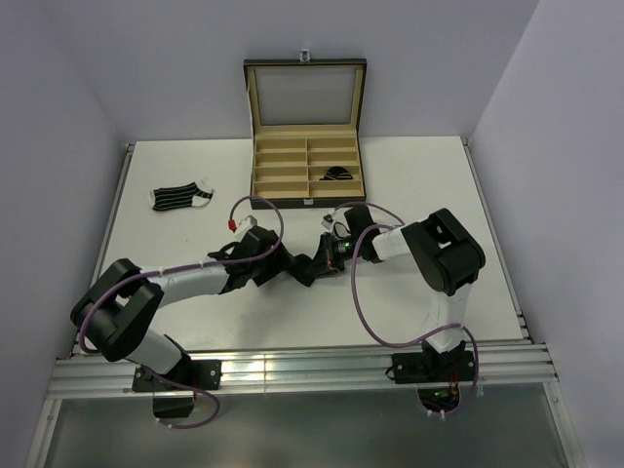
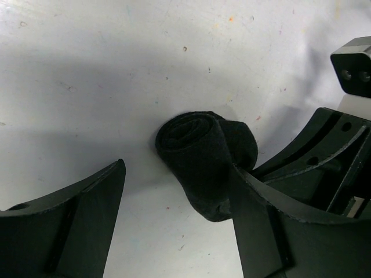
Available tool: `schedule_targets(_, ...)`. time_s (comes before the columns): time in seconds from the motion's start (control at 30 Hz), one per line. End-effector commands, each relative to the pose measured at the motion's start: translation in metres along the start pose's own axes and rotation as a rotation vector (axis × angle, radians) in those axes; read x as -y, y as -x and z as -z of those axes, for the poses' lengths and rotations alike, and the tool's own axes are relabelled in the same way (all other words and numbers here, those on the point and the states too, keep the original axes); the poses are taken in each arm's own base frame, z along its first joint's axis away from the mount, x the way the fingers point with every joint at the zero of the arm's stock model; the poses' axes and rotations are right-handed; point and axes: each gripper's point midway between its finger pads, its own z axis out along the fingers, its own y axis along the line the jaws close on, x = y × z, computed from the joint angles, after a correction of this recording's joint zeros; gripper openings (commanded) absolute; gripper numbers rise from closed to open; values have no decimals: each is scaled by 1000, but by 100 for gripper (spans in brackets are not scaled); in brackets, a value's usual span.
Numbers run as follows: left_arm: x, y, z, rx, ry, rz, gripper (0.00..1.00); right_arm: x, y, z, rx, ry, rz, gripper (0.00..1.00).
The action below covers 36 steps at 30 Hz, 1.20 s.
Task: Roll the socks
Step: Roll the sock at the center of the board.
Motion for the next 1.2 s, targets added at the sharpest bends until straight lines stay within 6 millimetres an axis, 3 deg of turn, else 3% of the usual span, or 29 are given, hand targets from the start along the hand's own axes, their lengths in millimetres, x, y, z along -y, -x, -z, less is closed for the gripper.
schedule_targets(0.0, 21, 12, 4, 60, -78, 38, 76, 37, -10, -3, -9, -131, -69, 0)
schedule_targets(0.23, 26, 14, 2, 66, -68, 24, 76, 37, -9, -3, -7, -140, -64, 0)
schedule_targets(0.33, 19, 9, -7, 41, -18, 12, 73, 36, -8, -2, -5, -140, -63, 0)
schedule_targets(0.43, -4, -4, -17, -11, 85, -3, 66, 36, -8, -2, -2, -144, -64, 0)
schedule_targets(0.5, -5, -6, -20, -21, 104, -17, 63, 36, -8, -2, -1, -144, -65, 0)
schedule_targets(0.57, -17, -12, -24, -52, 164, -49, 56, 38, -7, -2, 2, -155, -66, 0)
schedule_targets(0.7, -13, -15, -31, -98, 204, -107, 41, 39, -8, -1, 5, -163, -58, 0)
schedule_targets(0.87, -17, -23, -37, -167, 238, -181, 13, 31, 2, 8, 72, -231, 57, 1)
schedule_targets(0.93, -19, -24, -37, -184, 256, -199, 4, 26, 2, 11, 100, -269, 132, 10)
schedule_targets(1.0, -17, -23, -37, -194, 262, -234, 0, 18, 14, 22, 184, -337, 232, 21)
schedule_targets(1.07, -22, -23, -35, -210, 290, -269, 0, 0, 16, 28, 239, -372, 335, 30)
schedule_targets(1.1, -19, -22, -35, -212, 287, -280, 0, 6, 24, 36, 292, -458, 378, 39)
schedule_targets(1.17, -22, -22, -35, -229, 305, -305, 0, -3, 22, 38, 338, -524, 468, 45)
